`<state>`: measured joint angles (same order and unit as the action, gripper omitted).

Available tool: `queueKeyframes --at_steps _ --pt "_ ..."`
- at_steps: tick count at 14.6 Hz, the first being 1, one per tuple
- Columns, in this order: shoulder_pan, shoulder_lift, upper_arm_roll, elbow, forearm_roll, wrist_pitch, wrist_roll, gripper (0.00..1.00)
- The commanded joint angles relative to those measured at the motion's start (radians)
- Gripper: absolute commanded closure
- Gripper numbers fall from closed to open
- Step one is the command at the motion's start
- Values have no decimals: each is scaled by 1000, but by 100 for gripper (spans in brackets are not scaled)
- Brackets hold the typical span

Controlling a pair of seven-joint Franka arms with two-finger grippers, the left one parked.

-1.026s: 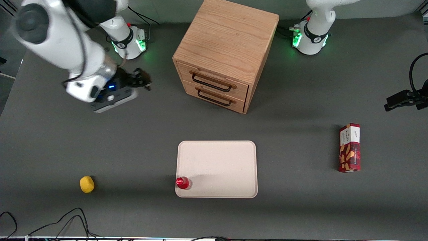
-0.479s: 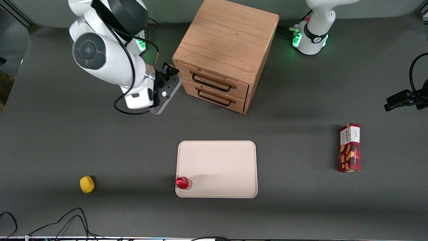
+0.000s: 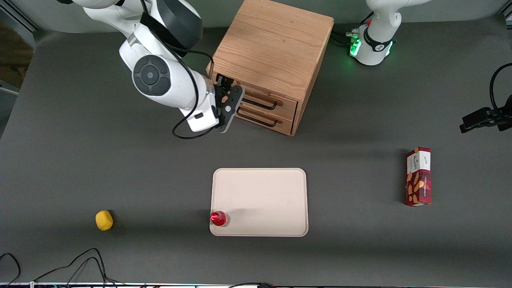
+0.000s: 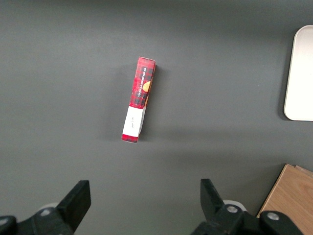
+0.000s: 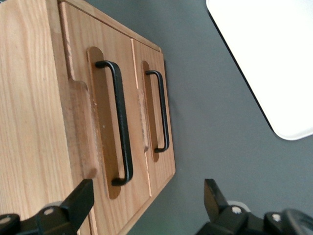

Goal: Open upper drawer
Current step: 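Hook the right gripper onto the upper drawer's black handle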

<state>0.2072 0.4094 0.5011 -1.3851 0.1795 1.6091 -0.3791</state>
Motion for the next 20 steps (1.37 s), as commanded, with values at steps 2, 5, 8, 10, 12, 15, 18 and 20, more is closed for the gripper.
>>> queueKeyframes --at_steps 2,5,8,10,12,15,18,20 --pt "50 39 -1 28 -18 11 -21 0" --pt "72 60 -1 18 -58 35 -21 0" --pt "86 66 -1 -26 -89 92 -20 0" --pt "90 77 -1 -43 -92 130 -20 0" --pt "103 83 -1 -64 -118 159 -18 0" --pt "106 97 -1 -98 -127 216 -18 0" --pt "106 101 -1 -115 -127 247 -18 0" --pt "106 108 -1 -118 -129 259 -18 0"
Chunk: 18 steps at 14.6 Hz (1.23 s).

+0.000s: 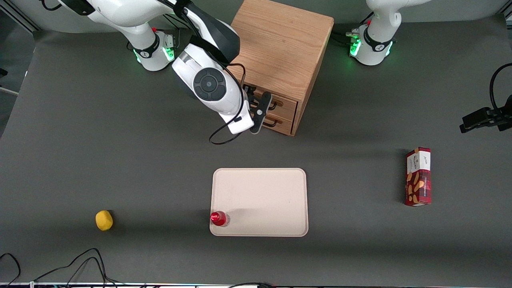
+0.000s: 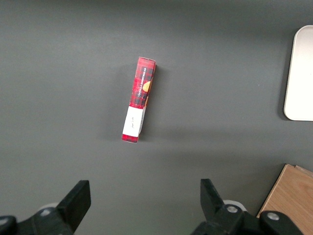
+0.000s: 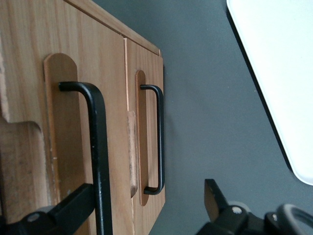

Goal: Open upper drawer
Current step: 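Hook the right gripper onto the upper drawer's black handle, then pull the upper drawer outward from the cabinet with the right gripper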

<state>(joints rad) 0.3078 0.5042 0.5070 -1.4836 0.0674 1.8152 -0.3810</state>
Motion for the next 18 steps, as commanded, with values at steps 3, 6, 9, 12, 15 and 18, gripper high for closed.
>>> queueKeyframes --at_steps 3,6,9,12,15,18 --pt "4 14 -5 -18 -17 53 -16 0" --pt "4 14 -4 -18 -17 53 -16 0" --pt "2 23 -5 -14 -49 56 -18 0" --pt "-6 28 -15 -10 -52 69 -27 0" --pt "-10 28 -36 -7 -51 69 -41 0" --pt "-10 40 -73 28 -48 70 -50 0"
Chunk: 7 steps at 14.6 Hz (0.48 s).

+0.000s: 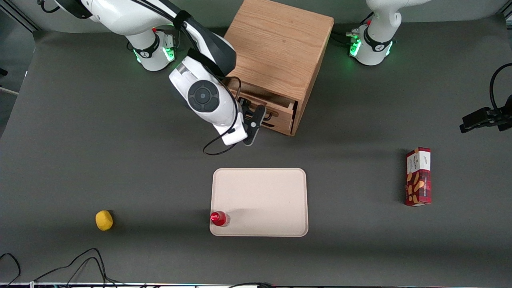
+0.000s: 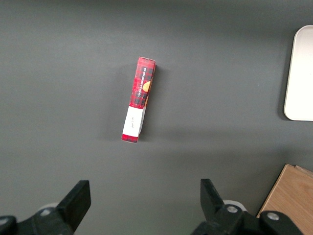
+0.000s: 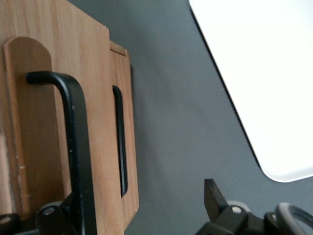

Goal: Open upper drawer
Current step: 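Pull the upper drawer outward from the cabinet with the right gripper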

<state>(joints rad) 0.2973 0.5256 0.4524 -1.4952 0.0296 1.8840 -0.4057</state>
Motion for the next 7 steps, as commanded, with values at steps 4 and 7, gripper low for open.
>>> queueKeyframes --at_steps 4,7 --pt "2 24 -63 59 -8 26 -61 0" --pt "0 24 -92 73 -8 58 -68 0"
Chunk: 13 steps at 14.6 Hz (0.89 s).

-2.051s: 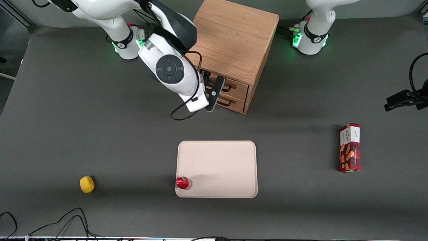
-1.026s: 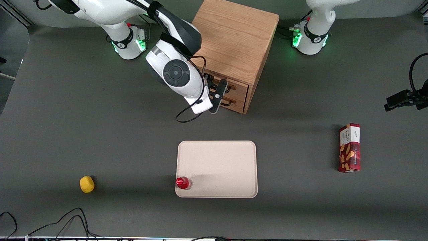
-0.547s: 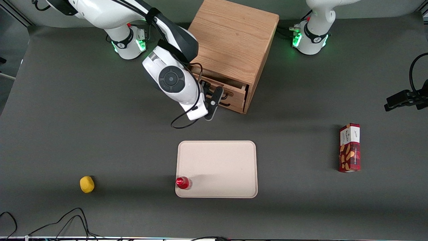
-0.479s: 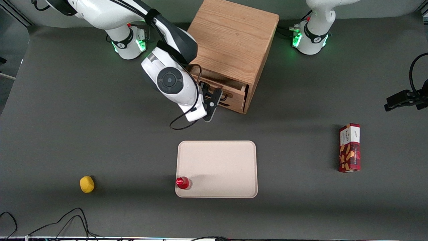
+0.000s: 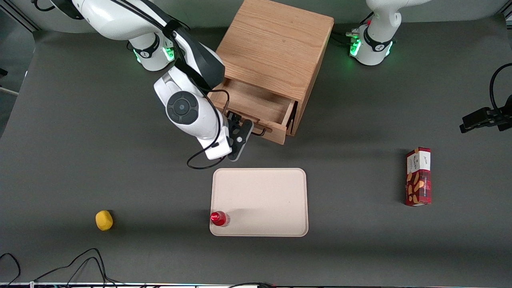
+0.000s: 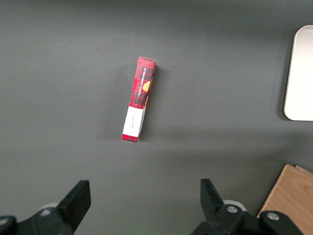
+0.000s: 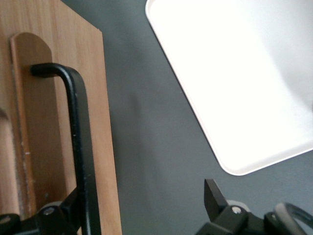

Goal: Open upper drawer
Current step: 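Pull the upper drawer outward from the cabinet with the right gripper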

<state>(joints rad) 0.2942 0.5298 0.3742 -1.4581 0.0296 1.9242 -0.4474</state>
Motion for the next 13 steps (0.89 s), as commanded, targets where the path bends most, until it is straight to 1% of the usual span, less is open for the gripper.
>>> queueKeyframes --at_steps 1,6,13 --pt "3 19 -23 36 -8 41 -39 0" --pt "3 19 -72 38 -8 113 -73 0" --pt "-17 25 -115 45 -5 153 -134 0"
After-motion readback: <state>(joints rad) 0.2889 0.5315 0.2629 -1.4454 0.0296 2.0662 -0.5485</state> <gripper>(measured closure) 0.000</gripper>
